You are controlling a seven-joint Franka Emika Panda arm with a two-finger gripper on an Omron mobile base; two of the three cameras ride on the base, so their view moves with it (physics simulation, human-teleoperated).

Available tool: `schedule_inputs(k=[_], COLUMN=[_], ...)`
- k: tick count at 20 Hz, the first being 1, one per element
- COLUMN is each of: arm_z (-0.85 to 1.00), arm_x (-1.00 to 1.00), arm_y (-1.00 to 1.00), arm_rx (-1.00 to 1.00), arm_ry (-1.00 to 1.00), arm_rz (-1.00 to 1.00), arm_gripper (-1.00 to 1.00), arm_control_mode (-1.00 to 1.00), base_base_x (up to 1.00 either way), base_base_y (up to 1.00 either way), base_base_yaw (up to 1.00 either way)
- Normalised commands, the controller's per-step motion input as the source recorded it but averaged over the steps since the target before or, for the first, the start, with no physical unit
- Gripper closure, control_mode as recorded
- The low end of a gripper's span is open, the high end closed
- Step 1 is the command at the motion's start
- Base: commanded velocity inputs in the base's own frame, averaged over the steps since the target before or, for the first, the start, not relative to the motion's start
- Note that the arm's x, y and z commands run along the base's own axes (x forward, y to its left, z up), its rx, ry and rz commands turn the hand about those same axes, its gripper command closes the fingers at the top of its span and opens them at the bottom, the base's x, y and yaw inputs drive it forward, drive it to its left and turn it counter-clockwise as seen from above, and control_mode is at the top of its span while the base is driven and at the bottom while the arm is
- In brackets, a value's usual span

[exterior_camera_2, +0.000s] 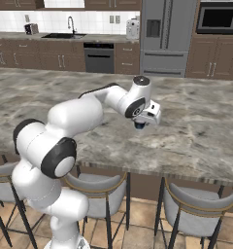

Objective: Stack the yogurt containers by placing the smaller containers on top of the larger containers.

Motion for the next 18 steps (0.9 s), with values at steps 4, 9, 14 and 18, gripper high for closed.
schedule_inputs(k=[4, 9, 14, 18], arm_z=[0.2, 0.18, 0.17, 0.15], arm_x=[-0.17, -0.19, -0.18, -0.18], arm_y=[0.2, 0.2, 0.22, 0.25], arm_rx=[0.01, 0.03, 0.06, 0.06], arm_ry=[0.0, -0.02, -0.02, -0.02], arm_rz=[0.0, 0.0, 0.0, 0.0], arm_gripper=[1.0, 1.0, 1.0, 1.0], arm_control_mode=[-1.0, -1.0, -1.0, -1.0], base_base_x=[0.0, 0.0, 0.0, 0.0], base_base_y=[0.0, 0.0, 0.0, 0.0], base_base_yaw=[0.0, 0.0, 0.0, 0.0])
